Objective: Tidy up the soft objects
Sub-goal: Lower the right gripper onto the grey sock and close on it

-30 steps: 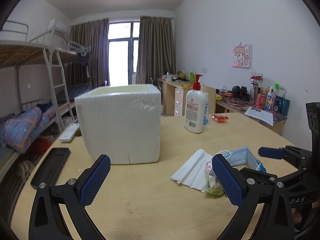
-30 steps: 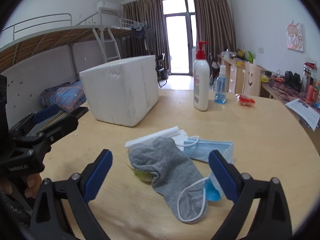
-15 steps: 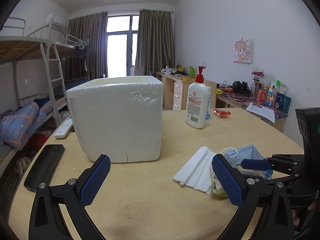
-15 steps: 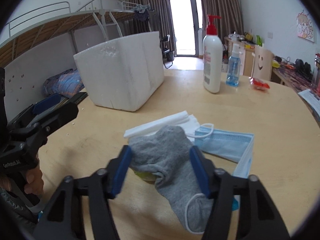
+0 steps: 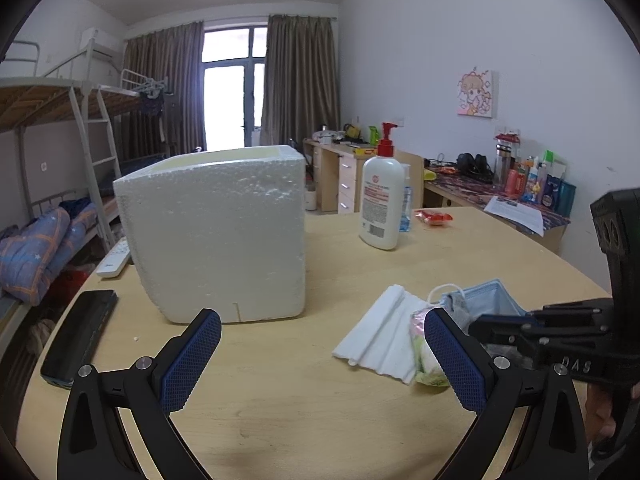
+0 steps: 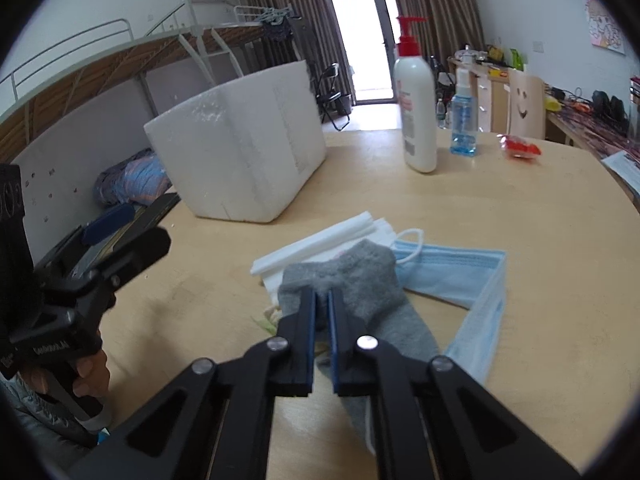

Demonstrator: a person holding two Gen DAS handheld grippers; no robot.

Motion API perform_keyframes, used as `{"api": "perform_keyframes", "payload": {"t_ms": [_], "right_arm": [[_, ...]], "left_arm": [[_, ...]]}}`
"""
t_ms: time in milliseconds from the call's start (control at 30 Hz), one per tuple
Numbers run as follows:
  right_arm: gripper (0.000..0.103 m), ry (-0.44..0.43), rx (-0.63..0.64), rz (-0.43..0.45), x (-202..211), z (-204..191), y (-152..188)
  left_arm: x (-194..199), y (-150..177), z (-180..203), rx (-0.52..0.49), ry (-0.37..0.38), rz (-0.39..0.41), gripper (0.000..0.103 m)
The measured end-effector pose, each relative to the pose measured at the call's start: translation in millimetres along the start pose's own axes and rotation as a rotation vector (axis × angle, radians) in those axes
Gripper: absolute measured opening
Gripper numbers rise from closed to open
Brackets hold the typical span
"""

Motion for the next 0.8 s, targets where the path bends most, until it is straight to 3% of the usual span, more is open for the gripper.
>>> {"api": "perform_keyframes", "payload": {"t_ms": [400,533,567,700,800], "right_arm": [[0.006,0.064,-0.056,0.023,16.6,23.5,1.0],[0.007,0.048,-0.003,0.0,12.3,16.6,8.6],[0.01,0.041,0.013,-0.008,10.1,13.3,9.5],[0.041,0.08,0.067,-0.03,0.5,6.3,13.5],[0.042,0.079,0.076,-0.041,-3.3,8.5,15.8]], "left_arm": [[-5.9,3.7,22.7,-0.046,0.116,-0.044,0.102],[-5.5,3.6,22.2,-0.029,0.13,-0.043,0.102],[-5.2,4.2,21.8,-0.028,0.128,-0.043,0.102],[-5.9,6.8,20.5,-0.032,0.108,-0.052,0.102],[-5.1,6.5,21.4,-0.031,0.106,-0.047,0.102]]}}
Point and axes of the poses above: each gripper's, at about its wrist camera, not at the fingertips, and x roughly against the way its jaws point, z to its right, y to its underside, the point moved 2 cm from there along -x, roughly the way its jaws point, and after that the axes turned 14 degrees about y, right-handed, at the moved point
